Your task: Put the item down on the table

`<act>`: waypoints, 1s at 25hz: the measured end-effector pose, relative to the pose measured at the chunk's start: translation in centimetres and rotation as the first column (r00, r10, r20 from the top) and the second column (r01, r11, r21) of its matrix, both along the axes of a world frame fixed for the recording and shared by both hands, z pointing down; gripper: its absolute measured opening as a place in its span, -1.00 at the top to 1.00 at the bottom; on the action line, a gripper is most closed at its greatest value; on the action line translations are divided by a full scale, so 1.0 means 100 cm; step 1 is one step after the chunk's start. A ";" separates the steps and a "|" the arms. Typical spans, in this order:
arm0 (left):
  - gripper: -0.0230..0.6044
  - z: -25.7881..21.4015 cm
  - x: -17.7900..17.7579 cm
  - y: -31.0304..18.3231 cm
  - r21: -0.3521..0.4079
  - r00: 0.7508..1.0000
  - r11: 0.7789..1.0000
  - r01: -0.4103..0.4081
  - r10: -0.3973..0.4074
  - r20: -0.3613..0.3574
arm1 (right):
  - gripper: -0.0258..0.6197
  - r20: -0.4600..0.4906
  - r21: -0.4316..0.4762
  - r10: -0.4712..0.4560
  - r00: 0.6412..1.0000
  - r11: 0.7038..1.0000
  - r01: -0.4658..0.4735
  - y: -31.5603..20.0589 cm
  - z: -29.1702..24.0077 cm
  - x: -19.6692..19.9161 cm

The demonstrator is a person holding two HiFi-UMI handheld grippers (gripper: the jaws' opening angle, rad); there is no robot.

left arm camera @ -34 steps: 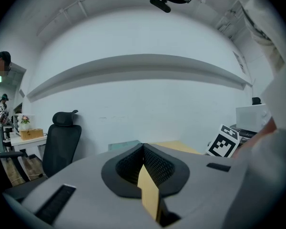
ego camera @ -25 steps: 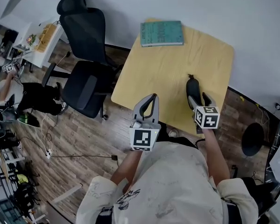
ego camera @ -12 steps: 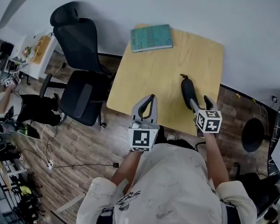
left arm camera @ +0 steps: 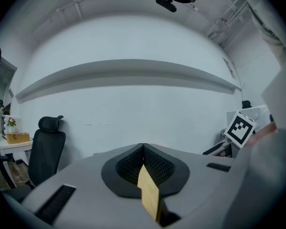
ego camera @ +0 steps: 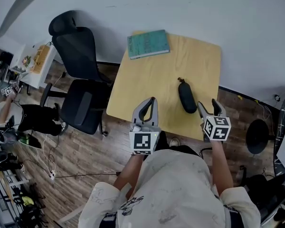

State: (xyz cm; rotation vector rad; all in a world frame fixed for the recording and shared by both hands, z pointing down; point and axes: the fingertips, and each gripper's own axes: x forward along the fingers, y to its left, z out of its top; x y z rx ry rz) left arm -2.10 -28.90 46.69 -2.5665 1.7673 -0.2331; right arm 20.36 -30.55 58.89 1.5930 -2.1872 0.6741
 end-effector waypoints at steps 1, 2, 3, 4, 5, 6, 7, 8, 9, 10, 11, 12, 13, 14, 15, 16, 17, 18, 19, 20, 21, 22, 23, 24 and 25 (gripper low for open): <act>0.90 -0.001 0.001 0.000 0.002 1.000 1.000 -0.001 0.001 0.000 | -0.02 0.001 0.011 0.002 1.000 1.000 -0.002 0.001 -0.005 0.002; 0.90 -0.003 0.002 0.000 0.005 1.000 1.000 -0.001 0.001 0.000 | -0.02 0.002 0.023 0.003 1.000 1.000 -0.003 0.001 -0.010 0.004; 0.90 -0.004 0.003 0.000 0.008 1.000 1.000 -0.001 0.001 0.000 | -0.02 0.003 0.037 0.005 1.000 0.999 -0.005 0.001 -0.016 0.006; 0.90 -0.005 0.003 -0.001 0.010 1.000 1.000 0.000 0.000 0.000 | -0.02 0.003 0.052 0.006 1.000 0.999 -0.006 0.001 -0.022 0.007; 0.90 -0.006 0.003 -0.001 0.013 1.000 1.000 0.000 0.000 0.000 | -0.02 0.001 0.068 0.007 1.000 0.998 -0.007 0.001 -0.029 0.008; 0.90 -0.006 0.003 -0.001 0.016 1.000 1.000 0.001 -0.001 0.000 | -0.02 -0.003 0.086 0.008 1.000 0.996 -0.008 0.001 -0.036 0.009; 0.90 -0.006 0.003 -0.001 0.018 1.000 1.000 0.003 -0.003 0.000 | -0.02 -0.008 0.105 0.008 1.000 0.994 -0.008 0.002 -0.043 0.010; 0.90 -0.006 0.002 -0.001 0.020 1.000 1.000 0.006 -0.006 0.000 | -0.02 -0.013 0.125 0.008 1.000 0.992 -0.007 0.002 -0.051 0.011; 0.90 -0.007 0.002 -0.001 0.023 1.000 1.000 0.009 -0.009 0.001 | -0.02 -0.019 0.147 0.008 1.000 0.989 -0.005 0.002 -0.059 0.012; 0.90 -0.009 0.002 -0.001 0.028 1.000 1.000 0.009 -0.009 0.002 | -0.02 -0.023 0.168 0.008 1.000 0.986 -0.004 0.002 -0.067 0.012; 0.90 -0.012 0.002 -0.001 0.034 1.000 0.999 0.009 -0.009 0.002 | -0.02 -0.022 0.188 0.006 1.000 0.982 -0.002 0.002 -0.076 0.012; 0.90 -0.014 0.002 -0.002 0.038 1.000 0.999 0.009 -0.010 0.004 | -0.02 -0.016 0.205 0.005 1.000 0.979 -0.002 0.002 -0.084 0.012; 0.90 -0.015 0.002 -0.002 0.041 1.000 0.999 0.011 -0.012 0.006 | -0.02 -0.002 0.221 0.003 1.000 0.975 -0.003 0.001 -0.093 0.011; 0.90 -0.017 0.001 -0.003 0.045 1.000 0.999 0.013 -0.014 0.008 | -0.02 0.012 0.236 0.002 1.000 0.972 -0.004 0.001 -0.101 0.011; 0.90 -0.019 0.001 -0.003 0.050 1.000 0.999 0.015 -0.016 0.009 | -0.02 0.021 0.252 0.000 1.000 0.968 -0.006 0.000 -0.110 0.011; 0.90 -0.022 0.000 -0.003 0.056 1.000 0.998 0.017 -0.018 0.009 | -0.02 0.026 0.271 -0.001 1.000 0.963 -0.006 0.000 -0.119 0.012; 0.90 -0.026 -0.001 -0.003 0.063 1.000 0.998 0.019 -0.020 0.009 | -0.02 0.028 0.292 -0.004 1.000 0.956 -0.005 0.000 -0.128 0.012; 0.90 -0.031 -0.001 -0.002 0.073 1.000 0.997 0.019 -0.020 0.011 | -0.02 0.029 0.317 -0.007 1.000 0.949 -0.002 0.000 -0.137 0.012; 0.90 -0.037 -0.001 0.000 0.085 1.000 0.996 0.017 -0.019 0.018 | -0.02 0.028 0.347 -0.010 1.000 0.938 -0.001 0.000 -0.147 0.012; 0.90 -0.043 -0.001 0.001 0.096 0.999 0.995 0.016 -0.019 0.029 | -0.02 0.023 0.383 -0.010 1.000 0.924 0.000 0.000 -0.158 0.012; 0.90 -0.049 -0.002 0.002 0.104 0.999 0.994 0.015 -0.020 0.046 | -0.02 0.014 0.421 -0.007 1.000 0.907 0.001 0.000 -0.168 0.011; 0.90 -0.054 -0.002 0.003 0.112 0.998 0.994 0.014 -0.021 0.061 | -0.02 -0.001 0.457 -0.003 1.000 0.889 0.003 0.000 -0.177 0.010; 0.90 -0.058 -0.002 0.005 0.121 0.997 0.993 0.014 -0.023 0.071 | -0.02 -0.016 0.489 0.001 1.000 0.873 0.007 0.001 -0.185 0.009; 0.90 -0.063 -0.003 0.006 0.132 0.997 0.991 0.015 -0.025 0.076 | -0.02 -0.028 0.515 0.005 1.000 0.857 0.010 0.003 -0.192 0.009; 0.90 -0.068 -0.003 0.006 0.145 0.997 0.989 0.016 -0.028 0.077 | -0.02 -0.035 0.538 0.008 0.999 0.843 0.012 0.004 -0.197 0.008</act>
